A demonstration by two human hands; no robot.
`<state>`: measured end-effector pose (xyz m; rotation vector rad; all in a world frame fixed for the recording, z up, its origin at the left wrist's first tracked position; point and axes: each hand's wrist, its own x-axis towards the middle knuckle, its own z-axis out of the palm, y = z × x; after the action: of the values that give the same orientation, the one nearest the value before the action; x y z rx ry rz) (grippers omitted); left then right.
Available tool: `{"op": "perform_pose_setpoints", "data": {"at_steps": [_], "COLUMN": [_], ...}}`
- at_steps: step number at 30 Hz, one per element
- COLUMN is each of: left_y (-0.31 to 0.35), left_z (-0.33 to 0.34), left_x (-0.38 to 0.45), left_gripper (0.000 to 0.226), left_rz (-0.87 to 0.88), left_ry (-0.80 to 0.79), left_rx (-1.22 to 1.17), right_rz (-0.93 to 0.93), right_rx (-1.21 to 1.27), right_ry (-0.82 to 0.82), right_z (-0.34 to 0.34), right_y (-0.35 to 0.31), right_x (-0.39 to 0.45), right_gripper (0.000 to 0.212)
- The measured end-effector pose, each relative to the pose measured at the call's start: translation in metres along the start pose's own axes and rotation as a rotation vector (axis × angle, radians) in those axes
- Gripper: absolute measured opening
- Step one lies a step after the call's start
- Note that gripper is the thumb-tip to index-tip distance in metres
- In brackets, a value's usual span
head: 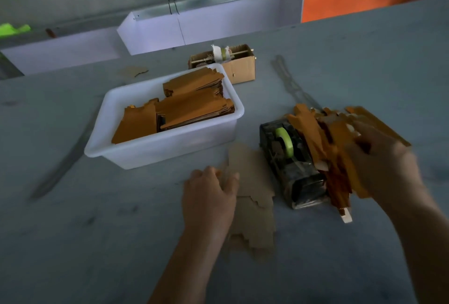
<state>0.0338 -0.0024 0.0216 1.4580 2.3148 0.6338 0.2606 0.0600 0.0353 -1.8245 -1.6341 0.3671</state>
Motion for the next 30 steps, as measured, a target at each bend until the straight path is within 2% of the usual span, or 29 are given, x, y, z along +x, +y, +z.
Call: {"op": "perform_pose_setpoints", "data": {"at_steps": [3, 7, 9, 11, 14, 18, 22, 25, 27, 30], "left_y": [0.000, -0.006, -0.009, -0.011, -0.011, -0.014, -0.021, -0.021, -0.018, -0.014], "left_z": [0.010, 0.012, 0.009, 0.006, -0.001, -0.006, -0.007, -0.009, -0.013, -0.021], "left_x": [0.016, 0.028, 0.031, 0.034, 0.037, 0.035, 0.026, 0.018, 0.012, 0.003], "left_gripper": [0.043, 0.029, 0.027, 0.023, 0.018, 0.012, 0.017, 0.015, 0.013, 0.016], "left_rz": [-0.104, -0.186, -0.198, -0.217, -0.275, -0.329, -0.246, -0.093, 0.009, 0.019], "left_ry": [-0.116, -0.149, -0.172, -0.201, -0.232, -0.224, -0.136, -0.024, 0.080, 0.079], "left_rx": [-0.072, -0.216, -0.227, -0.248, -0.368, -0.505, -0.473, -0.245, -0.175, -0.346], "right_rz": [0.062, -0.089, -0.185, -0.272, -0.364, -0.225, -0.132, -0.093, -0.084, -0.067], "right_rx": [-0.092, 0.046, 0.152, 0.253, 0.275, 0.329, 0.367, 0.364, 0.361, 0.383], "right_ry": [0.022, 0.214, 0.218, 0.122, -0.052, -0.233, -0.282, -0.315, -0.332, -0.328], "right_z": [0.005, 0.000, -0.003, -0.002, 0.013, 0.025, 0.025, 0.027, 0.029, 0.032], "right_y": [0.001, -0.008, -0.016, -0.027, -0.038, -0.036, -0.034, -0.036, -0.039, -0.039], "right_x": [0.001, -0.030, -0.052, -0.073, -0.097, -0.108, -0.107, -0.105, -0.104, -0.103], "right_gripper": [0.042, 0.032, 0.022, 0.017, 0.014, 0.020, 0.021, 0.022, 0.022, 0.023]}}
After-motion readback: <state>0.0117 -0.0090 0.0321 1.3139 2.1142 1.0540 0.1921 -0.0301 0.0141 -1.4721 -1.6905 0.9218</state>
